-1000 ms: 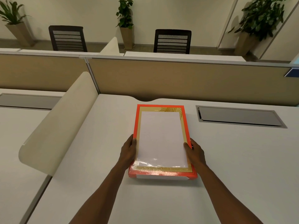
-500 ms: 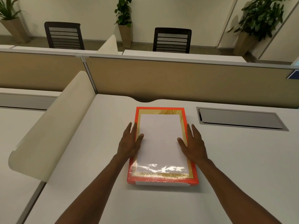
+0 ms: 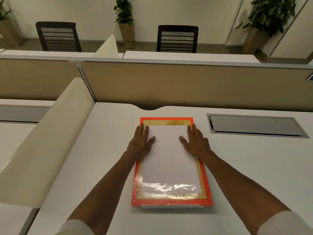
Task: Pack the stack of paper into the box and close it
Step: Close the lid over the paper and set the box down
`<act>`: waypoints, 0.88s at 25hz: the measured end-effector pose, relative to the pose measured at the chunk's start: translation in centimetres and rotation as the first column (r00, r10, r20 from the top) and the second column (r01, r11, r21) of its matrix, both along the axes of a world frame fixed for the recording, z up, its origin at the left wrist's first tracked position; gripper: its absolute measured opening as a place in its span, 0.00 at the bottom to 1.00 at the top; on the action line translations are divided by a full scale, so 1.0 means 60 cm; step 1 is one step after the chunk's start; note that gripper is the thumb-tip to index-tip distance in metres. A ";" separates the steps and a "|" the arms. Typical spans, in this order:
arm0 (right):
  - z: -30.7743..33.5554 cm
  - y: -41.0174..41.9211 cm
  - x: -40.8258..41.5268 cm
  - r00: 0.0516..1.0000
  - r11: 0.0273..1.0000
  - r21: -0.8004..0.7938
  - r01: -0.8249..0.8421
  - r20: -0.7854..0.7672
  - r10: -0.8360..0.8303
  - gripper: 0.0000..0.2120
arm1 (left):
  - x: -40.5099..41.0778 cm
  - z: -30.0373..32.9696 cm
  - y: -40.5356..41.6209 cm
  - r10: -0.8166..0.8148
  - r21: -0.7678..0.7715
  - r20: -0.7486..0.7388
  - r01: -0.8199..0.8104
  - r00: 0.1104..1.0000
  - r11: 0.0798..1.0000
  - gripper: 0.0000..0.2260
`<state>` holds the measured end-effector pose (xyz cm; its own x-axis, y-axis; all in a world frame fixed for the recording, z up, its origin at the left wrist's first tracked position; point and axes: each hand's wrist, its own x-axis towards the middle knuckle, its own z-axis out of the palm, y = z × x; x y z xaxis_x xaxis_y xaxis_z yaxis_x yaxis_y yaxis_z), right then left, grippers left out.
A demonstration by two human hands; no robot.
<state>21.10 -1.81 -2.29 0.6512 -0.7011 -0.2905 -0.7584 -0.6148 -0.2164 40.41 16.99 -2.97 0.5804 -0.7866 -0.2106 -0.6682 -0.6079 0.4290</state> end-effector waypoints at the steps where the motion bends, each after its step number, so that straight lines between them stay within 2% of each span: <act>1: -0.008 0.003 -0.001 1.000 1.000 0.005 0.006 0.015 -0.006 0.39 | -0.001 -0.006 0.000 0.002 -0.010 -0.005 -0.002 1.000 1.000 0.35; 7: -0.015 0.013 -0.005 0.994 0.999 0.043 0.018 0.111 -0.023 0.37 | -0.002 -0.011 0.008 -0.007 -0.079 -0.086 0.001 0.996 0.997 0.34; 9: -0.003 0.027 -0.018 0.975 0.996 0.070 0.058 0.213 -0.071 0.37 | -0.015 0.002 0.015 0.061 -0.172 -0.158 -0.088 0.986 0.981 0.34; 10: 0.000 0.038 -0.033 0.953 0.989 0.086 0.119 0.268 -0.138 0.37 | -0.027 0.003 0.024 0.152 -0.219 -0.220 -0.201 0.964 0.955 0.33; 12: -0.001 0.068 -0.078 0.884 0.952 0.133 0.276 0.355 -0.305 0.34 | -0.057 -0.001 0.068 0.335 -0.258 -0.424 -0.467 0.842 0.846 0.28; 14: -0.012 0.105 -0.133 0.796 0.907 0.184 0.378 0.436 -0.420 0.24 | -0.097 -0.014 0.129 0.371 -0.298 -0.634 -0.657 0.679 0.693 0.14; 15: -0.019 0.125 -0.157 0.758 0.890 0.210 0.406 0.466 -0.456 0.18 | -0.117 -0.021 0.157 0.358 -0.307 -0.673 -0.685 0.647 0.661 0.11; 17: -0.029 0.156 -0.184 0.720 0.867 0.237 0.439 0.484 -0.497 0.12 | -0.151 -0.030 0.200 0.328 -0.317 -0.700 -0.688 0.634 0.653 0.16; 22: -0.019 0.177 -0.189 0.761 0.888 0.213 0.408 0.458 -0.459 0.15 | -0.186 -0.038 0.223 0.310 -0.348 -0.668 -0.651 0.677 0.674 0.18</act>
